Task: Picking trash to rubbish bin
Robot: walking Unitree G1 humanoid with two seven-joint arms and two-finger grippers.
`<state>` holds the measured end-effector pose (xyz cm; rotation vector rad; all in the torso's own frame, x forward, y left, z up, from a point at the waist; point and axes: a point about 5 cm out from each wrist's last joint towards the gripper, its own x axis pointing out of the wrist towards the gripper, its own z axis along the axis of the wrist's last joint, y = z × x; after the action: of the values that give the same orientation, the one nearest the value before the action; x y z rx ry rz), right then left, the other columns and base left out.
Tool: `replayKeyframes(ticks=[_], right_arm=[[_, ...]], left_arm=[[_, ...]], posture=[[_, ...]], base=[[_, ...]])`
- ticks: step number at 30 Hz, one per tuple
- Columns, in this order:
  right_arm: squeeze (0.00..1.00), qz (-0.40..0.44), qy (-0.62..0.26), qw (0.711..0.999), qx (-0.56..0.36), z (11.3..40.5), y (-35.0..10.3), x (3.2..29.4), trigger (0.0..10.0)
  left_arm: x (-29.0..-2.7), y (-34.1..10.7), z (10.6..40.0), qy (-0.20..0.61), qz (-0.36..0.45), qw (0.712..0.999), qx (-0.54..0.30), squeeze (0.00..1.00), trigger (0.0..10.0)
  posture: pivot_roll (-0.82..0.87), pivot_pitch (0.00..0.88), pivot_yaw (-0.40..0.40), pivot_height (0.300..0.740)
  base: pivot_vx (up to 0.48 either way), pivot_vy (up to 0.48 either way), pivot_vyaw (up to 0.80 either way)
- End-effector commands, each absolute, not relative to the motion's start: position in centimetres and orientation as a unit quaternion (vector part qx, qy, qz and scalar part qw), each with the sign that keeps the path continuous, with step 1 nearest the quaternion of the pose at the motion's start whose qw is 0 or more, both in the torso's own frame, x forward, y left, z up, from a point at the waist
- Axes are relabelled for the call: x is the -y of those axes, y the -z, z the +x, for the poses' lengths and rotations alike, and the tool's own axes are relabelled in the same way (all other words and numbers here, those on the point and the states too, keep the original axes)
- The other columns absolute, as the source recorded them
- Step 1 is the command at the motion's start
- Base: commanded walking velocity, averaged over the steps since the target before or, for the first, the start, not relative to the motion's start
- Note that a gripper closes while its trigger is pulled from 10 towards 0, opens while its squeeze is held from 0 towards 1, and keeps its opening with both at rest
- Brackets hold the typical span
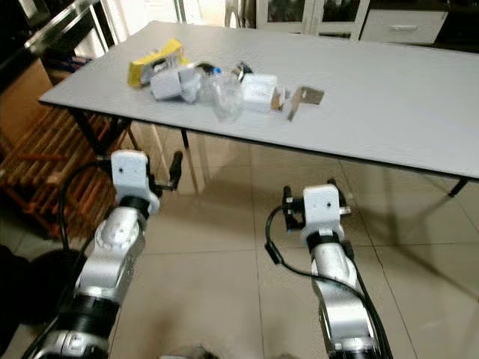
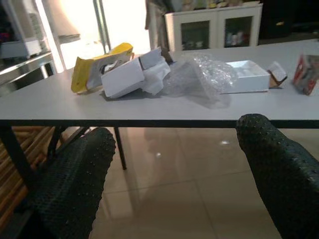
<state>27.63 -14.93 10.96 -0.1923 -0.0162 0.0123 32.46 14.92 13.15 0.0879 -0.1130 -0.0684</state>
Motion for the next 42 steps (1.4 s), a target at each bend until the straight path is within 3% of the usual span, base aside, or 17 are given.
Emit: replayKeyframes(ticks=[1,42], right_arm=[[0.0,-0.097,0.003,0.995,0.01,27.62,-11.05,15.22,10.0],[0.0,-0.106,0.027,0.994,0.013,27.4,-11.19,15.68,10.0]], left_arm=[[-14.8,-13.62,32.49,0.04,0.047,0.996,0.065,0.0,10.0],[-14.37,-13.46,32.14,0.051,0.046,0.996,0.063,0.0,10.0]], posture=[[-0.02,0.077,0.015,0.74],[-0.03,0.093,0.017,0.74]], base=[[0.45,0.0,0.0],[0.478,0.0,0.0]])
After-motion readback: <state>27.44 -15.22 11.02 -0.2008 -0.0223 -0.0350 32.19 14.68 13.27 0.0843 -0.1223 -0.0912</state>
